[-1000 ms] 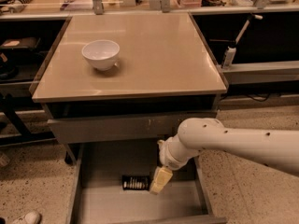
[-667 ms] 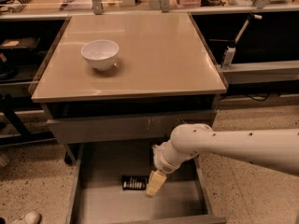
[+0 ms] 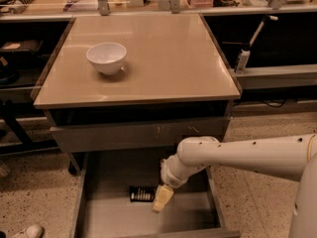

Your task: Pick rxbar chocolate from middle drawer and place on counter

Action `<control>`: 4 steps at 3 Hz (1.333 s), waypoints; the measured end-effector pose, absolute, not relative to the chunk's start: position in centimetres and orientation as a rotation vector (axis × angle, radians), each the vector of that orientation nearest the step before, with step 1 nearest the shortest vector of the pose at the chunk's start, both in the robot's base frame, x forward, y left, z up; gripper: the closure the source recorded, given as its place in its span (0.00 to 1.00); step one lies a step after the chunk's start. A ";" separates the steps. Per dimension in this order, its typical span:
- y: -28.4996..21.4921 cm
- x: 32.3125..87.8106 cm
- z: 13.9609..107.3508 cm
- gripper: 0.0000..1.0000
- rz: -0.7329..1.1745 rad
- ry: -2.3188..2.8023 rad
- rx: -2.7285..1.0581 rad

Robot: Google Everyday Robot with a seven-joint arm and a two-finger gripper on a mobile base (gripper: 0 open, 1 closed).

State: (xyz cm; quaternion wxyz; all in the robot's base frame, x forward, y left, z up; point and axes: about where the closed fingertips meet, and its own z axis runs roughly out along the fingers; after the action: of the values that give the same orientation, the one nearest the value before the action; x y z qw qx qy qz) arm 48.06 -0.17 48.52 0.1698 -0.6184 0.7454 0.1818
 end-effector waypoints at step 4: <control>5.7 49.8 40.8 0.00 0.558 2.117 -1.785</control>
Offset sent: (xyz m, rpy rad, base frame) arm 0.0138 0.0598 -0.0759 0.0182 0.0244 0.0498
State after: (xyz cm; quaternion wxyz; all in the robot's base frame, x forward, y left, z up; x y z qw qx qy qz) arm 49.76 5.70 40.84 0.1574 -0.6240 0.7401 0.1951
